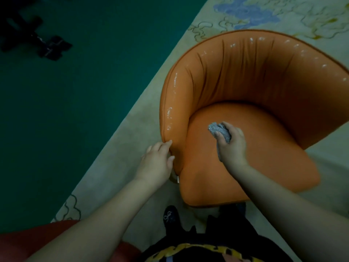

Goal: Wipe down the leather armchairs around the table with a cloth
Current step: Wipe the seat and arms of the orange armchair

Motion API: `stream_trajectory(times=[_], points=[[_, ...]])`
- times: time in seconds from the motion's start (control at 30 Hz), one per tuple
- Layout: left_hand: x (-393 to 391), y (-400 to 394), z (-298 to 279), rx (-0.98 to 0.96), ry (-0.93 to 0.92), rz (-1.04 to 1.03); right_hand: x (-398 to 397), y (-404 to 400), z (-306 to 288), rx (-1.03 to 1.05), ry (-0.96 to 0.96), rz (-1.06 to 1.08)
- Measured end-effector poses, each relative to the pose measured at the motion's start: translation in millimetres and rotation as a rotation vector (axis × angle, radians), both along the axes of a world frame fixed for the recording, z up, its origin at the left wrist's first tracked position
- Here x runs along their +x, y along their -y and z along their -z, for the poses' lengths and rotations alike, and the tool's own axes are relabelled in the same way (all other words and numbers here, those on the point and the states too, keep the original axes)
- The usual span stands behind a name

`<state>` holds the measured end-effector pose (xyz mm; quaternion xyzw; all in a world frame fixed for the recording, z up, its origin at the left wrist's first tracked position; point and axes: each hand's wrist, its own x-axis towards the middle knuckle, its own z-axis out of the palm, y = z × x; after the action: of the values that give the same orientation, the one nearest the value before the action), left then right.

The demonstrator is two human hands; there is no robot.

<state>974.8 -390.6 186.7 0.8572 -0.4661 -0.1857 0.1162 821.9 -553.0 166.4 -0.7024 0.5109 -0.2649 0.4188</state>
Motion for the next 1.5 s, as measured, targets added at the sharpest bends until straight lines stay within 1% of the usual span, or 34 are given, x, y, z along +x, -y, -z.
stream_trajectory(times=[0.13,0.3,0.5,0.63,0.87,0.97,1.07,1.17,1.23,1.3,1.4,1.5], points=[[25,-5,-12,0.021,0.02,0.022,8,-19,-13,-0.027,0.014,0.016],[40,-6,-23,0.047,0.026,0.003,18,-26,-24,-0.03,0.033,-0.028],[59,-2,-22,0.053,0.013,-0.011,30,-28,-19,-0.043,0.028,-0.029],[87,10,-18,0.038,-0.021,-0.012,44,-31,-10,-0.024,-0.006,0.034],[159,52,1,0.034,-0.132,0.133,100,-24,6,0.038,-0.003,0.286],[187,69,10,0.046,-0.171,0.252,128,-29,15,0.052,-0.001,0.367],[204,87,18,0.08,-0.178,0.391,147,-36,24,0.06,-0.017,0.455],[205,104,28,0.113,-0.212,0.467,155,-45,30,0.095,-0.005,0.554],[200,115,36,0.134,-0.243,0.468,159,-50,34,0.104,0.001,0.597],[196,124,45,0.122,-0.273,0.411,164,-50,38,0.1,0.019,0.6],[196,135,57,0.085,-0.23,0.343,175,-49,47,0.115,0.072,0.546],[194,139,67,0.13,-0.17,0.351,184,-51,61,0.132,0.1,0.502]])
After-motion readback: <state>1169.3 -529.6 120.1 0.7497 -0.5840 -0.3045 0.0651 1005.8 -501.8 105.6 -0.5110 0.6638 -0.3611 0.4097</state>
